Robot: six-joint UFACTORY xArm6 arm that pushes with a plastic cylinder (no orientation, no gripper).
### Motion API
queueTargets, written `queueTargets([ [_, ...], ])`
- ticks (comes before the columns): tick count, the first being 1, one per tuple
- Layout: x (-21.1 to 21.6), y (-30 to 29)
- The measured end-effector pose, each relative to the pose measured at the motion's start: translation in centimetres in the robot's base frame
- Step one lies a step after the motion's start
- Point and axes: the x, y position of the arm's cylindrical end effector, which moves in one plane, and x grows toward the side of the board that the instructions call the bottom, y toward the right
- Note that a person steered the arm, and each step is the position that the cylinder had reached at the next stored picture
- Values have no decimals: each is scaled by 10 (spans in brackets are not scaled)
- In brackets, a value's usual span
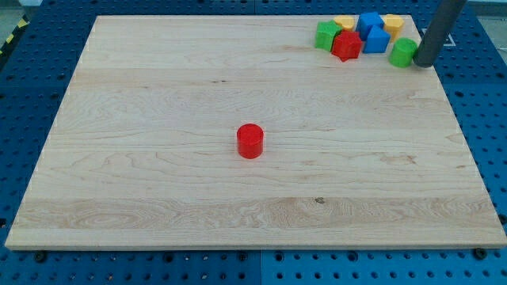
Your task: Slide the red circle closer to the green circle and blue triangle
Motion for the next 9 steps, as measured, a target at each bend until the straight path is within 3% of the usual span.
queueTargets([
  [2, 5, 2],
  [4, 102, 3],
  [6, 103, 2],
  [7, 100, -52],
  [9, 65, -256],
])
